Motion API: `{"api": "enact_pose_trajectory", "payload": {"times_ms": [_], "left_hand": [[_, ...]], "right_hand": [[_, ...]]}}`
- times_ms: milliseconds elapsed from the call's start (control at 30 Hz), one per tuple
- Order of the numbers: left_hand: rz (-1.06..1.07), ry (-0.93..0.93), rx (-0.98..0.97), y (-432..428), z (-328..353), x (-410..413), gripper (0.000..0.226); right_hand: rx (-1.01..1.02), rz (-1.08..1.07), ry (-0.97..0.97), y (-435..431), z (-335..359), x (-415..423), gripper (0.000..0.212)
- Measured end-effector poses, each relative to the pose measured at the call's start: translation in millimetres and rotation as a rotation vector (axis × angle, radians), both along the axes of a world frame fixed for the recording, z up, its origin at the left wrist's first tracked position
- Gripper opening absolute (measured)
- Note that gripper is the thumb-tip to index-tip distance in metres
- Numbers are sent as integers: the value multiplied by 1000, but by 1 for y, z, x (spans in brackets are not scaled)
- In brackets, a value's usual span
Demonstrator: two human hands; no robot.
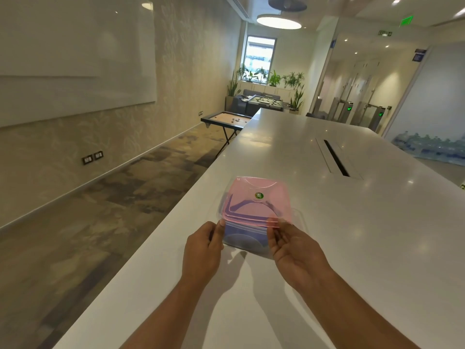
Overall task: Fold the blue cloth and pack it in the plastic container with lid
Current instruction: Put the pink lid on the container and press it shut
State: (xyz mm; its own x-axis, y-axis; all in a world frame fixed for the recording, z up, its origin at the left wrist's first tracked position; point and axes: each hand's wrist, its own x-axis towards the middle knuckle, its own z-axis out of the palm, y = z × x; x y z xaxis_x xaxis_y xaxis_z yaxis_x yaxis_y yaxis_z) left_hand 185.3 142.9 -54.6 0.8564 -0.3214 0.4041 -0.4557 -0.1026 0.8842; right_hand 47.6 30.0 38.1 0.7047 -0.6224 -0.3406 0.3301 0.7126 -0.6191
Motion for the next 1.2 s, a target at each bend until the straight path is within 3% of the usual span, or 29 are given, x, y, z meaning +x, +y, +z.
{"api": "enact_pose_trajectory", "payload": {"times_ms": [133,467,767,900,1000,1133,1200], "left_hand": [[2,-5,7,1,0,0,61],[-5,24,40,-1,-1,0,67],[-3,26,41,-3,1,3,59],[-13,45,41,-3,0,2,52],[9,58,41,-2,1,2,44],[43,87,-13,-1,5,3,43],[56,95,-26,0,7,2,48]], "right_hand": [[-75,43,57,-4,-2,2,28],[-431,165,519,-22,-5,-8,28],[-998,221,805,-39,2,-7,39],[-1216,309,974,-48,3,-7,53],[-1452,111,1114,-57,7,-5,59],[-1697,-27,1035,-59,11,16,50],[-1752,-10,966,-57,12,35,59]]}}
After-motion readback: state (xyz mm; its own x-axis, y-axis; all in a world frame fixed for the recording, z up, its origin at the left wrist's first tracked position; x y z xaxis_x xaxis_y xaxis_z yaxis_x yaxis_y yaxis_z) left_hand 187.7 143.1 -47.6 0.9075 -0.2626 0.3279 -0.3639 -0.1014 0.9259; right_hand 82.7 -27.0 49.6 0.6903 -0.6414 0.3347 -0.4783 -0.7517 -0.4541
